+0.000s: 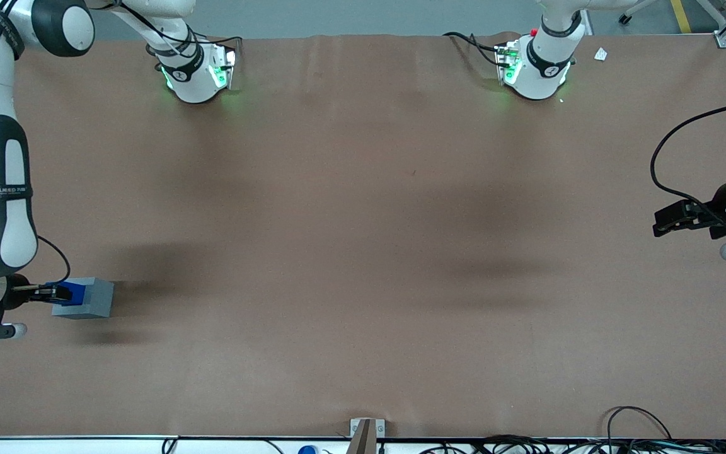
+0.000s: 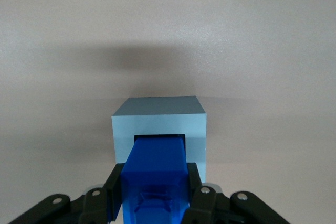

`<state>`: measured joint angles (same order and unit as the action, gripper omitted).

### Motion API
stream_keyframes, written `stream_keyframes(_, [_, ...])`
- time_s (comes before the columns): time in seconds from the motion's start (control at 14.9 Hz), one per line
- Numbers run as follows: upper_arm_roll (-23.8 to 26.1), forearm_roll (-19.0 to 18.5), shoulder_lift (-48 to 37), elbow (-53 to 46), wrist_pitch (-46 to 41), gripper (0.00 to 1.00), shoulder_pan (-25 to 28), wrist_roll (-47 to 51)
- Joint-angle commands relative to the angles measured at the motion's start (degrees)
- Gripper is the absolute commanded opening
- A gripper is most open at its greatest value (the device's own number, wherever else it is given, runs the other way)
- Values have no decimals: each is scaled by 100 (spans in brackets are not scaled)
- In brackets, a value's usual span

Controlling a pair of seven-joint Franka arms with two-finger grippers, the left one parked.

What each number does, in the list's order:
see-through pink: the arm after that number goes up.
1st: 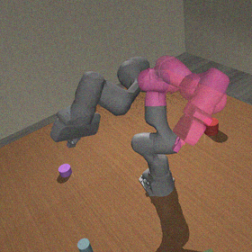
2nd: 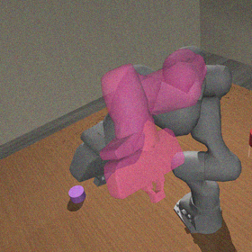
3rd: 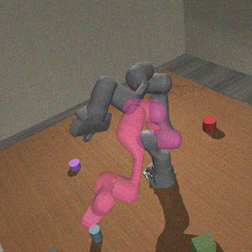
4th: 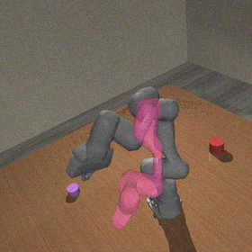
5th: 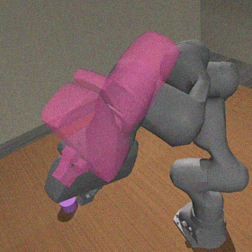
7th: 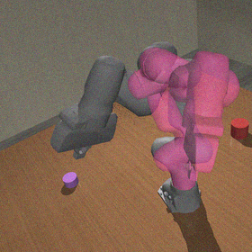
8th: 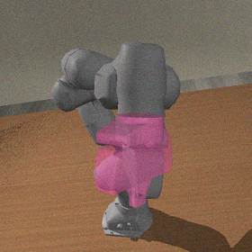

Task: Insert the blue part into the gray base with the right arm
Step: 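Lower the blue block into the gray base's square opening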

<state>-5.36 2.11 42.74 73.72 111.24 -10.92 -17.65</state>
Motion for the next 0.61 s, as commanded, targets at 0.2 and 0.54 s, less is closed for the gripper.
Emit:
stream_keyframes(0.2, [44,-9,33,-59,3,79,-51,-63])
stream_keyframes(0.54, [35,0,24,-60,-14,78,-51,-72])
